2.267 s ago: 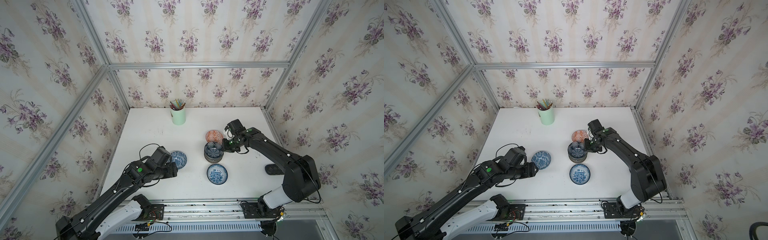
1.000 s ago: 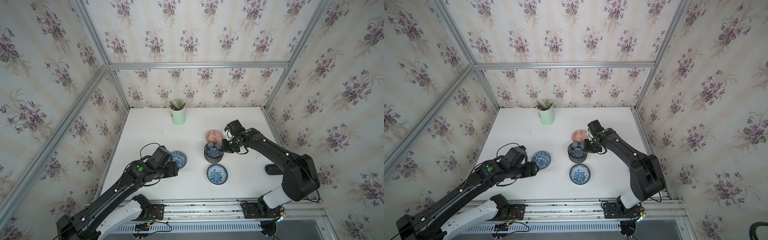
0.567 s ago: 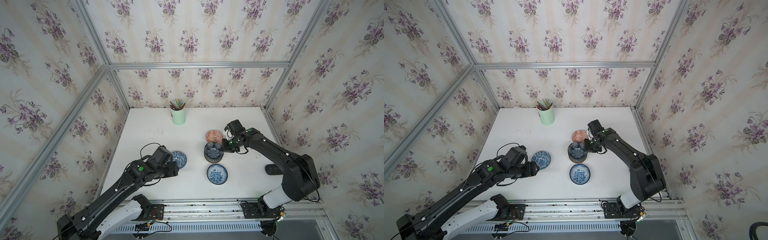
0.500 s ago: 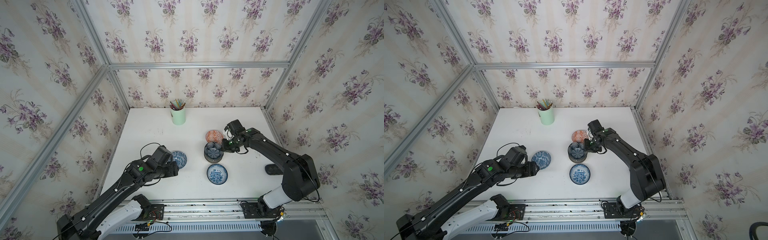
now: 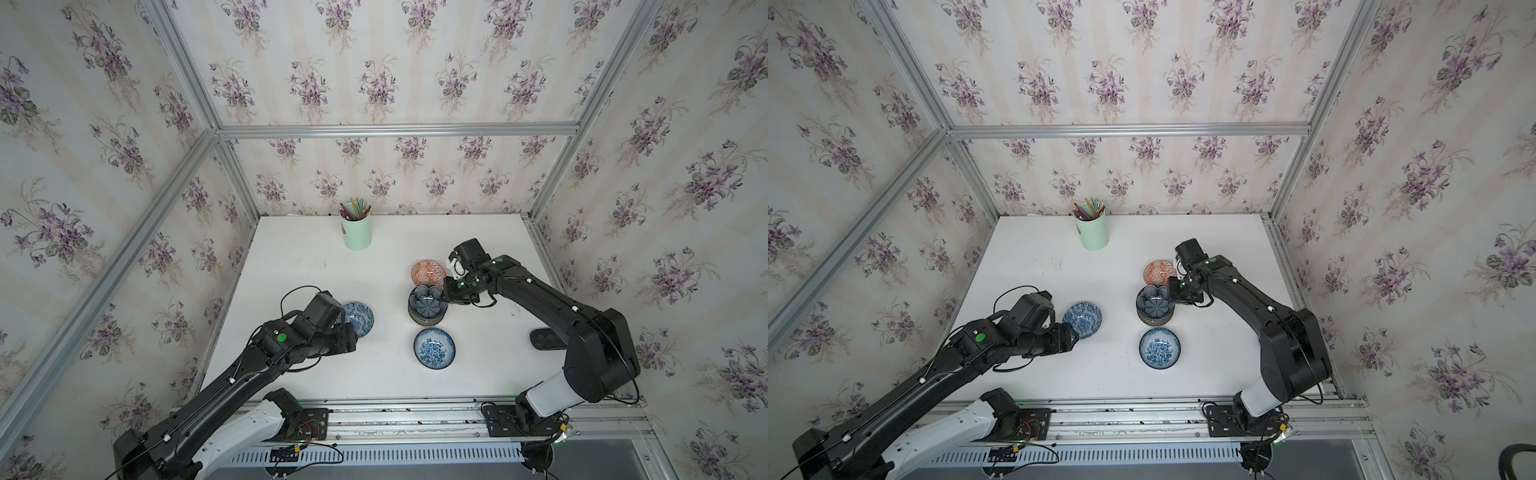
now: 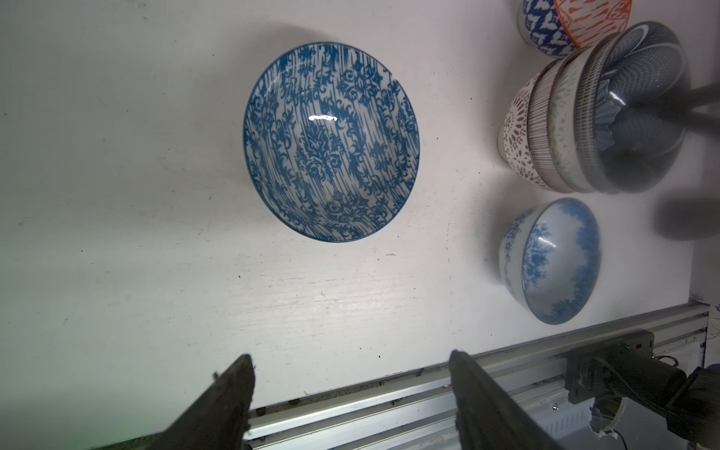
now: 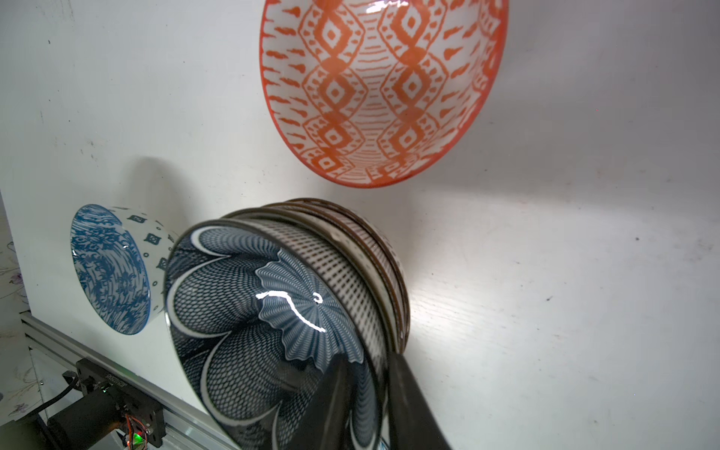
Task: Stack the bowls
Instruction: Place the bowl on the bowl.
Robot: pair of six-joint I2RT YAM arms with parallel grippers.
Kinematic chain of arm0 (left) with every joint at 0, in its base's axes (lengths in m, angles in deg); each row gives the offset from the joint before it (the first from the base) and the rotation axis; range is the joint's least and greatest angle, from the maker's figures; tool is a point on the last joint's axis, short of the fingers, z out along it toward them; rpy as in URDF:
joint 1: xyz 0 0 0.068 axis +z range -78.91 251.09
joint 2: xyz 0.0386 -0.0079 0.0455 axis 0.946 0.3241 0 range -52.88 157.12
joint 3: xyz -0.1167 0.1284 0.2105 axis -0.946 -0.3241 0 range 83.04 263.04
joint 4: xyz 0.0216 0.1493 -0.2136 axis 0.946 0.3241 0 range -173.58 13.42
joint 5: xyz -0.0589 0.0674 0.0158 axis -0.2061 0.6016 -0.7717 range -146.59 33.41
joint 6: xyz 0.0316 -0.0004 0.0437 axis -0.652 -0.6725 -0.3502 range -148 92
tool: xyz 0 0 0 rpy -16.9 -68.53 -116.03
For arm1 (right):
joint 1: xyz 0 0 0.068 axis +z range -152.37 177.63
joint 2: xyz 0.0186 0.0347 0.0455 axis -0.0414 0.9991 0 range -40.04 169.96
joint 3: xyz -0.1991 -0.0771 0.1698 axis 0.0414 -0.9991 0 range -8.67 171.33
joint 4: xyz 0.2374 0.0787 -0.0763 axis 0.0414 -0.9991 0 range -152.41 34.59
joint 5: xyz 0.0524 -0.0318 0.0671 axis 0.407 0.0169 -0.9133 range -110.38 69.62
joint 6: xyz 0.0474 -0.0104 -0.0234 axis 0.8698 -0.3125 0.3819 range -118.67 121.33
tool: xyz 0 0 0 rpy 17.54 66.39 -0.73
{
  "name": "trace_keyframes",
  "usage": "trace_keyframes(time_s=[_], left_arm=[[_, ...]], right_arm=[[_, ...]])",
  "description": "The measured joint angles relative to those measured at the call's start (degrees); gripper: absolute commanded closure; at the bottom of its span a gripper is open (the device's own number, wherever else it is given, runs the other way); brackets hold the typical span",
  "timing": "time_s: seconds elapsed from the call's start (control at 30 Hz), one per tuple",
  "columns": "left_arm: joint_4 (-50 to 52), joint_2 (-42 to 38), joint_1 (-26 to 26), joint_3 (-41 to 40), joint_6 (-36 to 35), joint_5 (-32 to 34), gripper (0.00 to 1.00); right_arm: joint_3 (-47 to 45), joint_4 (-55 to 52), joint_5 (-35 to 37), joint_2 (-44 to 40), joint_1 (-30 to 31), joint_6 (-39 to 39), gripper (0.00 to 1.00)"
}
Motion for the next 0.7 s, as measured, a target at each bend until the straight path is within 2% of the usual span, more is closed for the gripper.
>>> trace_keyframes(time_s=[0.17,0.7], left_arm=[[0.0,0.0,0.0,0.0,-0.2,0.0,0.2],[0.0,-0.3,0.0,-0.2,-0.2,0.0,0.2]], right_arm=[[2.0,-0.6,0.2,0.0,0.0,0.0,0.72],[3.2,-0.9,3.1,0.5,-1.5,-0.1,0.79]])
